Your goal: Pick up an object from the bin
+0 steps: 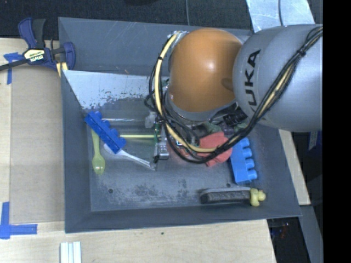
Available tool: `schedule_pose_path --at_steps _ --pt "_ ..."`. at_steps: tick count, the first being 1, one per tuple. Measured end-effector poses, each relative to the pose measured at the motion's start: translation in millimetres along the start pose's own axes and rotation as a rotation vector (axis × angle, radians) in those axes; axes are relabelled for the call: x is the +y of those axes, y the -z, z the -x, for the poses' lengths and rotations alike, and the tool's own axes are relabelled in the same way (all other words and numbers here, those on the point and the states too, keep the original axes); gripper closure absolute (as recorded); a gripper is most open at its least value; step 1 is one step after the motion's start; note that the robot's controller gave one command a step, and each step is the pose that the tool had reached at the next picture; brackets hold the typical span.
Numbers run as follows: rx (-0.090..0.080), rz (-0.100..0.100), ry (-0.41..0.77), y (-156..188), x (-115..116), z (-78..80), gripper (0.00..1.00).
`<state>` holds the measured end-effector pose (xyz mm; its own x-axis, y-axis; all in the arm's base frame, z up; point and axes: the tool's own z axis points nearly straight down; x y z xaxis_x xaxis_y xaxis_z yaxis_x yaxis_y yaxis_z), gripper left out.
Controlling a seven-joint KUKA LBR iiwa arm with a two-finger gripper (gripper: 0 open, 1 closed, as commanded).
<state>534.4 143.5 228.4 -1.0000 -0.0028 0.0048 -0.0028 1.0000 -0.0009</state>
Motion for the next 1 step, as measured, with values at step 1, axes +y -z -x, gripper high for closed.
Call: schedule_pose_path --at_steps 1 --pt "-0.008 0.002 -0.003 4.2 -0.6 1.7 0.0"
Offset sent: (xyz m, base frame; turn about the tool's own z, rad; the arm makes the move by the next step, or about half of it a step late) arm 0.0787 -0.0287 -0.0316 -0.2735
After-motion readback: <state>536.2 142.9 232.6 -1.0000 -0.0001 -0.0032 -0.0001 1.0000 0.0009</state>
